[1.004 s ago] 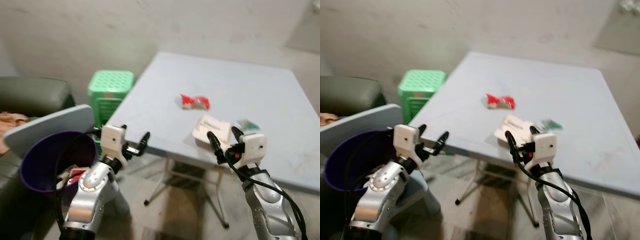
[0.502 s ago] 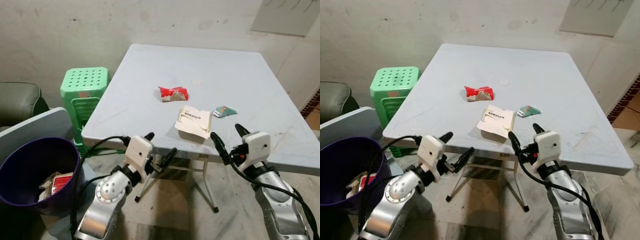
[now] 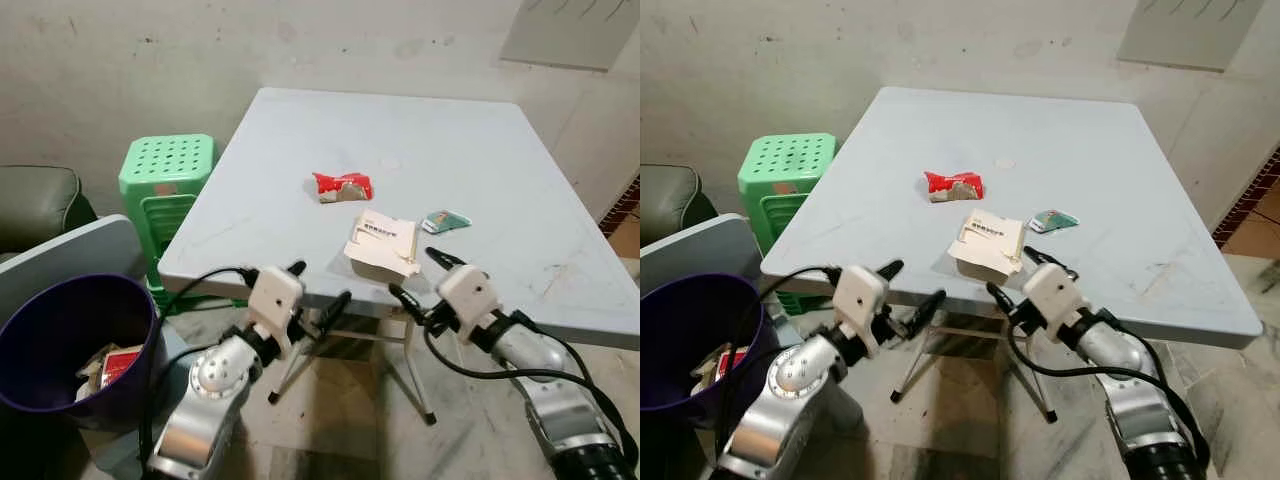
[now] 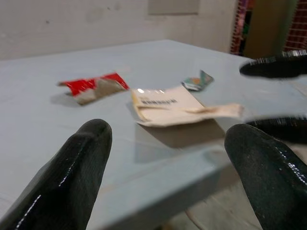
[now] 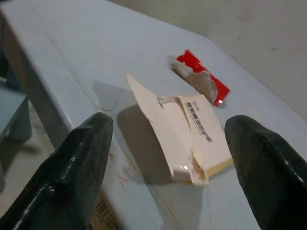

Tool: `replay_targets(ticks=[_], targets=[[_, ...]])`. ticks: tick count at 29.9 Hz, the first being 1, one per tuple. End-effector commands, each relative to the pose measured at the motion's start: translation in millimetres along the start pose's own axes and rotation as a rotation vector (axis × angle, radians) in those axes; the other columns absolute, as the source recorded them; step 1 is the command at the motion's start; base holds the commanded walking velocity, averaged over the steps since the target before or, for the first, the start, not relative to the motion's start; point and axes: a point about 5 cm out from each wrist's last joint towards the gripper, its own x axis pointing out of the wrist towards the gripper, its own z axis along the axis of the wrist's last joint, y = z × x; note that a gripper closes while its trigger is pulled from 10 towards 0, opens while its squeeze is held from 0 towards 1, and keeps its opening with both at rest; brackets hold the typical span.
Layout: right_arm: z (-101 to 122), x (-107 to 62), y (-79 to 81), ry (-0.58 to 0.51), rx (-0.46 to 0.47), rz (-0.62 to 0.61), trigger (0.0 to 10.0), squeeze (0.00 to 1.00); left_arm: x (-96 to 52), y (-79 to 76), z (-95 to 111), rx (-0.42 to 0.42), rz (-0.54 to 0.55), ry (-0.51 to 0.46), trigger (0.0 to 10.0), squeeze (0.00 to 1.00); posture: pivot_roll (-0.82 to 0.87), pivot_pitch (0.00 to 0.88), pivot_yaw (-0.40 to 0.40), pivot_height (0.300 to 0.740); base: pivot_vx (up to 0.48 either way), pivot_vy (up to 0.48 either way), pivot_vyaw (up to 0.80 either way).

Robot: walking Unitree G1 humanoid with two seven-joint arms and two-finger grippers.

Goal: Picking trash to rubbish bin

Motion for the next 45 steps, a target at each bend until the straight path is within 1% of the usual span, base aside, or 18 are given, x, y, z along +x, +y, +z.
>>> replay_targets(ticks=[1, 5, 9, 14, 17, 19, 27, 28, 29, 30, 32, 34, 37, 38, 39, 40, 41, 45], targets=[[0, 1.2, -0.2, 0.006, -0.035, 0.029, 10.0, 0.00, -0.7, 2.9, -3, -0.001, 0.003, 0.015, 10.0, 0.00, 0.03, 0.065, -0.030, 0.715, 0.000, 0.000, 0.00], [-4, 7.1, 2.6, 0.027, -0.072, 0.051, 10.0, 0.00, 0.0, 3.9, -1, 0.002, 0.005, 0.010, 10.0, 0.00, 0.04, 0.066, -0.037, 0.715, 0.000, 0.000, 0.00], [-13, 14.4, 2.9, 0.078, -0.119, 0.031, 10.0, 0.00, 0.0, 2.4, -2, -0.002, 0.011, 0.009, 10.0, 0.00, 0.04, 0.067, -0.042, 0.715, 0.000, 0.000, 0.00], [-17, 17.3, 2.6, 0.111, -0.138, 0.022, 10.0, 0.00, -0.2, 1.0, -2, -0.008, 0.014, 0.007, 10.0, 0.00, 0.05, 0.067, -0.046, 0.715, 0.000, 0.000, 0.00], [-21, 21.4, 1.0, 0.149, -0.168, -0.006, 10.0, 0.00, -0.4, 0.2, -3, -0.012, 0.018, 0.008, 10.0, 0.00, 0.05, 0.068, -0.051, 0.715, 0.000, 0.000, 0.00], [-22, 28.5, -2.6, 0.179, -0.217, -0.050, 10.0, 0.00, -0.7, -0.4, -3, -0.019, 0.024, 0.007, 10.0, 0.00, 0.06, 0.069, -0.053, 0.715, 0.000, 0.000, 0.00], [-20, 39.7, -9.9, 0.197, -0.249, -0.127, 10.0, 0.00, -0.4, -1.1, -2, -0.018, 0.028, 0.005, 10.0, 0.00, 0.07, 0.068, -0.055, 0.715, 0.000, 0.000, 0.00], [-19, 42.6, -11.4, 0.202, -0.245, -0.140, 7.6, 0.00, -0.4, -1.2, -2, -0.017, 0.028, 0.005, 10.0, 0.00, 0.07, 0.067, -0.055, 0.715, 0.000, 0.000, 0.00], [-17, 44.1, -12.6, 0.194, -0.259, -0.154, 4.5, 0.00, -0.5, -1.4, -2, -0.017, 0.028, 0.004, 10.0, 0.00, 0.07, 0.068, -0.054, 0.715, 0.000, 0.000, 0.00], [-17, 44.1, -12.6, 0.194, -0.259, -0.154, 4.5, 0.00, -0.5, -1.4, -2, -0.017, 0.028, 0.004, 10.0, 0.00, 0.07, 0.068, -0.054, 0.715, 0.000, 0.000, 0.00], [-15, 46.2, -12.5, 0.173, -0.246, -0.154, 0.0, 0.00, -0.6, -1.5, -2, -0.016, 0.029, 0.004, 10.0, 0.00, 0.07, 0.067, -0.055, 0.715, 0.000, 0.000, 0.00], [-15, 47.7, -12.2, 0.171, -0.240, -0.153, 0.0, 0.00, -0.8, -1.5, -2, -0.016, 0.030, 0.002, 10.0, 0.00, 0.07, 0.067, -0.055, 0.715, 0.000, 0.000, 0.00], [-13, 50.0, -13.1, 0.175, -0.273, -0.150, 0.0, 0.00, -0.8, -2.5, -1, -0.018, 0.024, 0.000, 10.0, 0.00, 0.08, 0.068, -0.056, 0.715, 0.000, 0.000, 0.00], [-13, 51.2, -12.7, 0.174, -0.270, -0.146, 0.5, 0.00, -0.3, -4.9, 0, -0.021, 0.013, -0.003, 10.0, 0.00, 0.08, 0.068, -0.057, 0.715, 0.000, 0.000, 0.00], [-13, 51.9, -12.4, 0.173, -0.269, -0.146, 0.3, 0.00, 0.2, -7.2, 0, -0.024, 0.003, -0.004, 10.0, 0.00, 0.08, 0.068, -0.057, 0.715, 0.000, 0.000, 0.00], [-13, 52.5, -12.1, 0.171, -0.270, -0.144, 0.5, 0.00, 0.8, -10.7, 1, -0.023, -0.011, -0.008, 10.0, 0.00, 0.08, 0.068, -0.057, 0.715, 0.000, 0.000, 0.00], [-13, 53.2, -11.6, 0.166, -0.272, -0.142, 0.0, 0.00, 1.3, -15.0, 2, -0.023, -0.030, -0.011, 10.0, 0.00, 0.08, 0.068, -0.059, 0.715, 0.000, 0.000, 0.00], [-12, 54.7, -10.1, 0.161, -0.276, -0.134, 0.0, 0.00, 2.1, -24.6, 3, -0.023, -0.063, -0.016, 10.0, 0.00, 0.08, 0.066, -0.058, 0.715, 0.000, 0.000, 0.00]])
